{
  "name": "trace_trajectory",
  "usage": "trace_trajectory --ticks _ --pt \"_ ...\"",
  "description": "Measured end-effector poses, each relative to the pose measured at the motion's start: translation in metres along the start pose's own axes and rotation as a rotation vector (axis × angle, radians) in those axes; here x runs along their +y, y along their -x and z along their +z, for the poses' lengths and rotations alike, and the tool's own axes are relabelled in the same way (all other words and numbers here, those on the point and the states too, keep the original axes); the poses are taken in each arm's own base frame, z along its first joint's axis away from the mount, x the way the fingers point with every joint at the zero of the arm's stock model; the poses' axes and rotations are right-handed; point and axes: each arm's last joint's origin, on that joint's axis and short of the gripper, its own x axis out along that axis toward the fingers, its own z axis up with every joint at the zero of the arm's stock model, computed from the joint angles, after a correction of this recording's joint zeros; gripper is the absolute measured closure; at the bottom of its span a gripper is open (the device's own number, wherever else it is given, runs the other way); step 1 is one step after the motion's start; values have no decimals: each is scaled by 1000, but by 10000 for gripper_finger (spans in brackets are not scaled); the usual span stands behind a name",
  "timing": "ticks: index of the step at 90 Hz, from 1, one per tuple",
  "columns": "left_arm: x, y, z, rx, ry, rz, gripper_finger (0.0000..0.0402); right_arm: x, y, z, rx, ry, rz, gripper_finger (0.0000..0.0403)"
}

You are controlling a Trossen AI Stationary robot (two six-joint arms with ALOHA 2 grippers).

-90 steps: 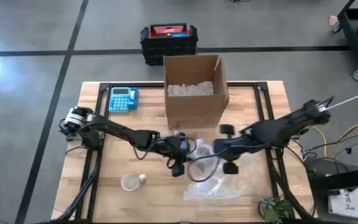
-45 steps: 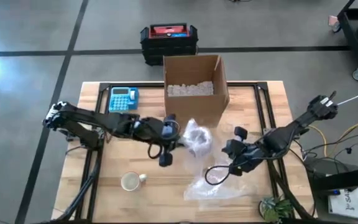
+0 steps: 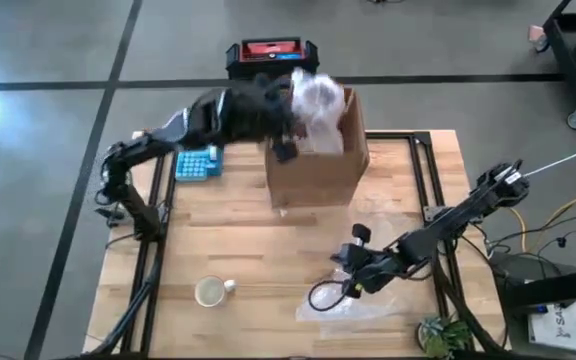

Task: Wrap mug
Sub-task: Put the wrapped purple mug into the cardboard box

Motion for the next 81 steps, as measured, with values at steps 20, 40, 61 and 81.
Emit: trace_trajectory --ticks 20,40,61,81 --pt "10 -69 -43 228 -3 16 387 10 -22 -12 51 47 -47 403" --pt "-13 -82 -59 301 -59 -54 388 11 -28 -16 65 49 -60 403" --pt "-23 -65 -46 269 -70 -72 389 11 -28 -17 68 23 -62 403" --pt "-28 -50 -36 242 -85 -142 390 11 -28 -17 69 17 -63 403"
